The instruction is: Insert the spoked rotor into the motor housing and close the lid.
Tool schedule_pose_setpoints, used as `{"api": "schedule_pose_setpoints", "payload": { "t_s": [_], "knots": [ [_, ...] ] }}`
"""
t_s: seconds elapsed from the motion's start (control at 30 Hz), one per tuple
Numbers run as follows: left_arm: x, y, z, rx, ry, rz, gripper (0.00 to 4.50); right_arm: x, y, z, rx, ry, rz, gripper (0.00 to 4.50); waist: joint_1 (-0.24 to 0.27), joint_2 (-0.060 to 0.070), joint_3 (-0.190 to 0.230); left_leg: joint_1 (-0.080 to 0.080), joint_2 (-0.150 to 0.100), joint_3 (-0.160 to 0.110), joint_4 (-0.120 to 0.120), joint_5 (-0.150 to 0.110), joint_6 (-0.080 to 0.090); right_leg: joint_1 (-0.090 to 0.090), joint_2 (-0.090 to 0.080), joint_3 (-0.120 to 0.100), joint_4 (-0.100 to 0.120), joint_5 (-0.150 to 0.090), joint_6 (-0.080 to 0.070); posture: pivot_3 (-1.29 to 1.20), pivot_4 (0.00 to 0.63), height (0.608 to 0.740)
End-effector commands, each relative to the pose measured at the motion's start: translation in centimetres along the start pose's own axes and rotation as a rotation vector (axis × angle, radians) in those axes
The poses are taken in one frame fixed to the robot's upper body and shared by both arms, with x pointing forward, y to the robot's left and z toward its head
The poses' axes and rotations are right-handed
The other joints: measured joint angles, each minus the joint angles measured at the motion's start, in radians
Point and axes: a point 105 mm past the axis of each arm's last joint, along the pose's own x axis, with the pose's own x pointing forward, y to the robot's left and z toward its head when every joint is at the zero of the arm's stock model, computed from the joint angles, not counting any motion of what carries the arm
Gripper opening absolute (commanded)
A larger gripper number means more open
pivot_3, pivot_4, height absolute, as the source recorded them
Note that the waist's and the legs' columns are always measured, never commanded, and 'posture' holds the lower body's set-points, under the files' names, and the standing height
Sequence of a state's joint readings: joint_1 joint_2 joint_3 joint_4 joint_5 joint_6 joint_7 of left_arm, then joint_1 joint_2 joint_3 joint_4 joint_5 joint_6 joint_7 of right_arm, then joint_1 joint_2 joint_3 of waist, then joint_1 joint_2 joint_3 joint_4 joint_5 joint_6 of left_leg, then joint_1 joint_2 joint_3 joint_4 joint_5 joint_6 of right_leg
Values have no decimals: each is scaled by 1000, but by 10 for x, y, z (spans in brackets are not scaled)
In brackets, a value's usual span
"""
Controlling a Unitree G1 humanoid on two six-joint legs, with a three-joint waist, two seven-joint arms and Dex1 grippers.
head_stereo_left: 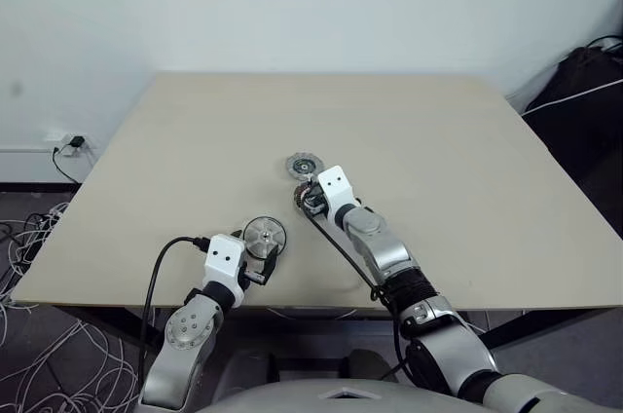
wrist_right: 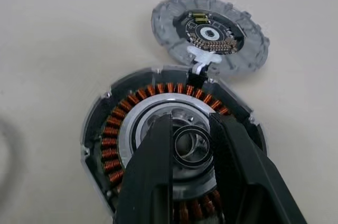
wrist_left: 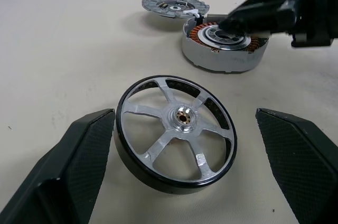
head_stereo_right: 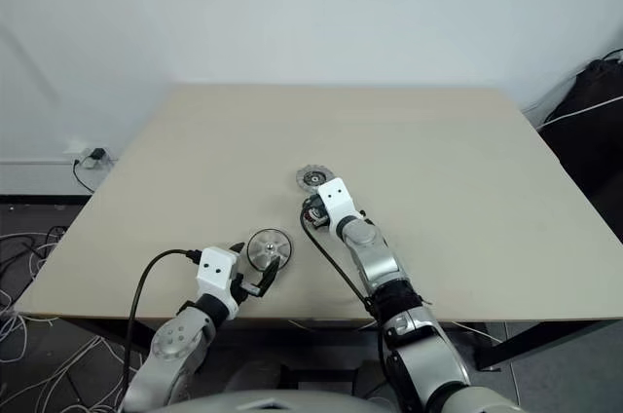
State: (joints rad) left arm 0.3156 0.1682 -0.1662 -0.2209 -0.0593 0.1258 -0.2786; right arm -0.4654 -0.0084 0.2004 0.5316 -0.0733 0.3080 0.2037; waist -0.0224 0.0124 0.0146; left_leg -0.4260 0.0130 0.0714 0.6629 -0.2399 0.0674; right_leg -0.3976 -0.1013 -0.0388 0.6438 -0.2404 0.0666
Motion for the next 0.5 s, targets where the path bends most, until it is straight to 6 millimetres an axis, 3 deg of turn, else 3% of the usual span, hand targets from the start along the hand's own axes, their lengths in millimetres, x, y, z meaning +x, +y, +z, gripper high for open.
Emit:
{"api": "schedule_pose_setpoints", "payload": {
  "t_s": [0.03, 0.5],
  "knots": [
    [1, 1, 11, 13, -48, 6, 4500, 4, 3, 21, -26, -66, 11, 684, -2, 0, 0, 0, 1, 0, 0, 0, 0, 0, 1, 0, 0, 0, 0, 0, 0, 740],
    [0, 0, 10, 10, -44, 10, 4500, 13, 8, 23, -21, -64, 35, 684, -8, 0, 0, 1, 8, 2, 0, 2, -6, -1, 6, 0, 0, 3, -5, 0, 0, 740]
  ]
}}
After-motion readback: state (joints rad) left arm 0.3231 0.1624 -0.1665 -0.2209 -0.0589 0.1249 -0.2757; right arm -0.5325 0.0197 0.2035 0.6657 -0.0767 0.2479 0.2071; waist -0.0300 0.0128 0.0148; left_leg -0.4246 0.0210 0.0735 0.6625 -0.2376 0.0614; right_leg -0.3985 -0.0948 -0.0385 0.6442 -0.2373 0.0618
